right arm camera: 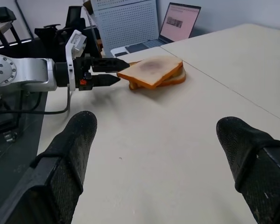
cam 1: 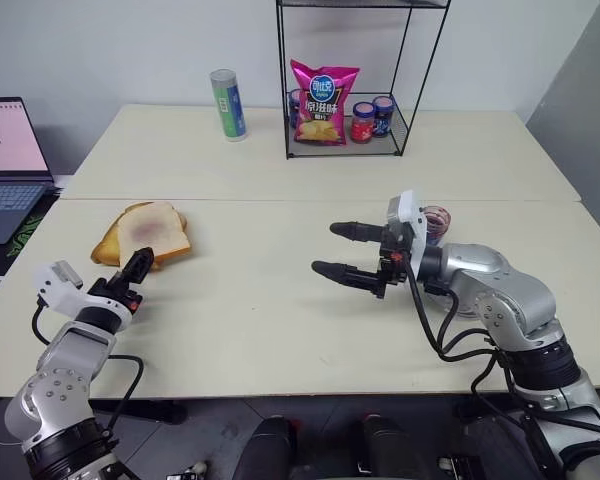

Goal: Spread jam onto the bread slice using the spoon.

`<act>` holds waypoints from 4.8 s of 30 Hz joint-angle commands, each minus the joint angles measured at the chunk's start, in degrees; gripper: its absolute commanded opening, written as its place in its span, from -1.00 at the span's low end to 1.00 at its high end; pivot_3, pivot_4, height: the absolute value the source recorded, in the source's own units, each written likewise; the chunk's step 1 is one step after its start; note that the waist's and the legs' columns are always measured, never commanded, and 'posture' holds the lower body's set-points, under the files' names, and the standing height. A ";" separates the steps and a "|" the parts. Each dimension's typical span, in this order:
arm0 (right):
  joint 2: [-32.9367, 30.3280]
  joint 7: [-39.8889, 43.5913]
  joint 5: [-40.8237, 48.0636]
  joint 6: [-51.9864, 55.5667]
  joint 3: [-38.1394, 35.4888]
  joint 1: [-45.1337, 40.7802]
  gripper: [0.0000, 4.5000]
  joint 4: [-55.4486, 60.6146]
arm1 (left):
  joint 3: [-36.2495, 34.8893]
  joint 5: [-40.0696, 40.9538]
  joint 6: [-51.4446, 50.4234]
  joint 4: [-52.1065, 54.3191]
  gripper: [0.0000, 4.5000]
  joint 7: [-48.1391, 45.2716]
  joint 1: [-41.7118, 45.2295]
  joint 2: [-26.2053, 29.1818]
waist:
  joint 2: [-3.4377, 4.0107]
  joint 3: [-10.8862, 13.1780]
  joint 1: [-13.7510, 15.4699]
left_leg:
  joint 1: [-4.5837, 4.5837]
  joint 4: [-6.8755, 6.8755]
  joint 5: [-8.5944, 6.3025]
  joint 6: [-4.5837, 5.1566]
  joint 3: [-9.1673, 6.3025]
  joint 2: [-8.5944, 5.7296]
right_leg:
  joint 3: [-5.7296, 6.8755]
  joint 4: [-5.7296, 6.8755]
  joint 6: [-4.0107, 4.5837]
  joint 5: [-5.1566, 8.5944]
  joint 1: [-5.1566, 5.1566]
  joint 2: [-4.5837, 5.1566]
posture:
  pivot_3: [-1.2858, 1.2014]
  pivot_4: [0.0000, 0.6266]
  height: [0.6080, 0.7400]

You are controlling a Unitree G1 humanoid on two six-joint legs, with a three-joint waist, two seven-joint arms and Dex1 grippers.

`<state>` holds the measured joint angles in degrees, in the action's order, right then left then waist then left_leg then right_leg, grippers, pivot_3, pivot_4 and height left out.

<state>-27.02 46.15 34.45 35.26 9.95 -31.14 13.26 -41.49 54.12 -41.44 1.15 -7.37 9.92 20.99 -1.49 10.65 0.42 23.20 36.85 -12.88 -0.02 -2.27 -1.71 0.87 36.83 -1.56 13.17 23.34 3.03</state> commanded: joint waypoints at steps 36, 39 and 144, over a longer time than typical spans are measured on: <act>1.05 -1.63 0.33 1.45 -5.22 -0.44 1.00 2.16 | -5.37 9.28 3.34 0.79 -0.04 5.59 0.51 1.38 | 0.00 0.00 -0.02 | 0.04 -0.02 -0.02 -0.03 -0.02 0.01 | 0.01 -0.03 -0.04 0.13 0.05 0.00 | 0.03 -0.52 1.00; 1.13 -1.55 0.15 1.39 -5.18 -0.56 1.00 1.95 | -4.63 9.35 3.53 0.61 0.23 6.09 0.09 0.38 | 0.00 0.00 -0.06 | 0.05 -0.03 -0.02 -0.03 -0.01 0.01 | 0.00 -0.03 -0.03 0.13 0.06 0.00 | 0.03 -0.52 1.00; -9.02 -9.48 14.24 15.66 -14.02 12.34 1.00 17.45 | 33.16 2.92 -20.79 20.46 0.11 -1.20 -0.94 3.48 | -0.22 0.14 0.68 | 0.67 0.11 0.10 0.02 0.04 -0.08 | -0.05 0.06 -0.22 -0.05 0.63 -0.02 | 0.03 -0.52 1.00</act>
<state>-36.07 36.85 48.44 51.80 -3.25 -17.92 30.07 -6.08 55.30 -60.37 18.54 -8.20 9.89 23.22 -1.71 10.79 1.09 23.87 36.95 -12.78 0.00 -2.23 -1.77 0.82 36.90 -1.78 13.12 23.99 3.00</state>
